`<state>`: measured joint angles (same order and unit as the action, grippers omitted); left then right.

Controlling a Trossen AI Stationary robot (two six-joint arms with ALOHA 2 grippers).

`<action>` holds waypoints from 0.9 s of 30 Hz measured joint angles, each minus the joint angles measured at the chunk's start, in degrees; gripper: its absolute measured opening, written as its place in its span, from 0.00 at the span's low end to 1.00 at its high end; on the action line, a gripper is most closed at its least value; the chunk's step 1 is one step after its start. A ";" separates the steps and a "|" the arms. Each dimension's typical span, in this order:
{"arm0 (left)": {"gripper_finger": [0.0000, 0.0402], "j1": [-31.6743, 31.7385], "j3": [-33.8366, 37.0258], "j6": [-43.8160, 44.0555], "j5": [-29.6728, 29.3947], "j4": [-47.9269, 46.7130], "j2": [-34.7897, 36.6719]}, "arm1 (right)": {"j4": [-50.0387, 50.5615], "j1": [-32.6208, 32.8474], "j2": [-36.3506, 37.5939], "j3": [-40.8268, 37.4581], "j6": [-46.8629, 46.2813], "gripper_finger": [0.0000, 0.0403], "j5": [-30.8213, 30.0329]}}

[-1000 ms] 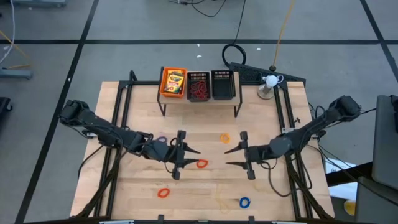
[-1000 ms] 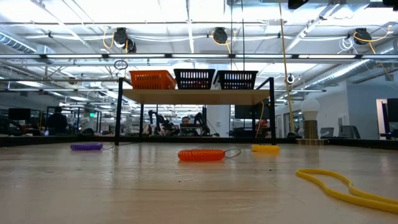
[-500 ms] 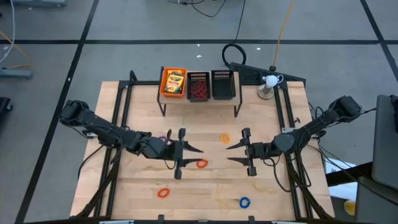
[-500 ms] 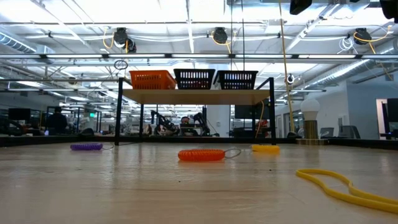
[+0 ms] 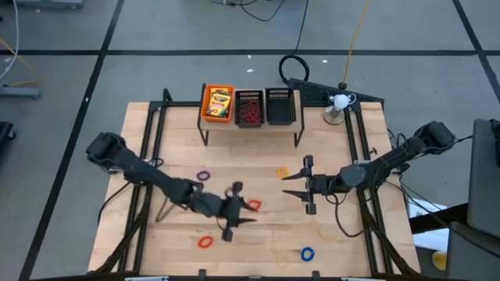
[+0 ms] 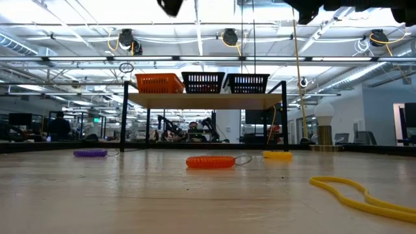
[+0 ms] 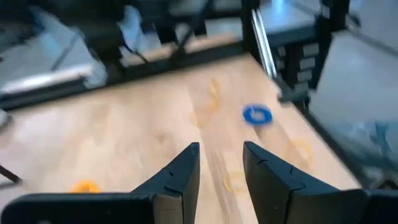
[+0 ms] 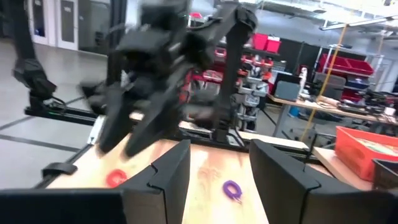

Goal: Pick & Place Office Desk Supplies
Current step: Put the yellow rubber band into the left black basket on the shelf

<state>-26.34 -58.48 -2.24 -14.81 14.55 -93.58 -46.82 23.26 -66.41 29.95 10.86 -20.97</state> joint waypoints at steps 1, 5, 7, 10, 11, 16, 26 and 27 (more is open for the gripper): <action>0.29 -0.31 -0.01 0.00 0.09 0.02 -1.55 | 0.33 -0.39 0.00 0.00 -0.42 0.38 0.00; 0.29 -0.97 0.00 1.29 4.10 -0.40 -6.16 | 0.67 -1.19 0.00 0.00 -2.69 0.38 0.00; 0.29 -0.97 0.00 2.02 6.38 -0.75 -7.66 | 0.78 -1.19 0.00 0.00 -2.85 0.38 0.00; 0.29 -0.97 0.00 2.47 7.78 -1.03 -9.35 | 0.77 -1.17 0.00 0.00 -4.06 0.38 0.02; 0.29 -0.97 0.00 2.45 7.83 -1.10 -9.78 | 0.72 -1.17 0.00 0.00 -4.79 0.38 0.00; 0.29 -0.62 0.00 2.19 7.83 -0.51 -11.65 | 0.36 -1.17 0.00 0.00 -7.16 0.38 0.00; 0.29 2.72 -2.71 1.03 11.27 5.24 -17.63 | 0.56 -1.19 0.02 0.00 -6.21 0.38 -0.19; 0.29 3.11 -4.35 0.25 12.12 3.76 -18.61 | 0.68 -1.19 0.03 0.00 -6.19 0.38 -0.21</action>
<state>-23.23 -62.82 -1.99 -2.68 18.31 -112.19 -46.14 22.06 -66.38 29.95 4.67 -21.18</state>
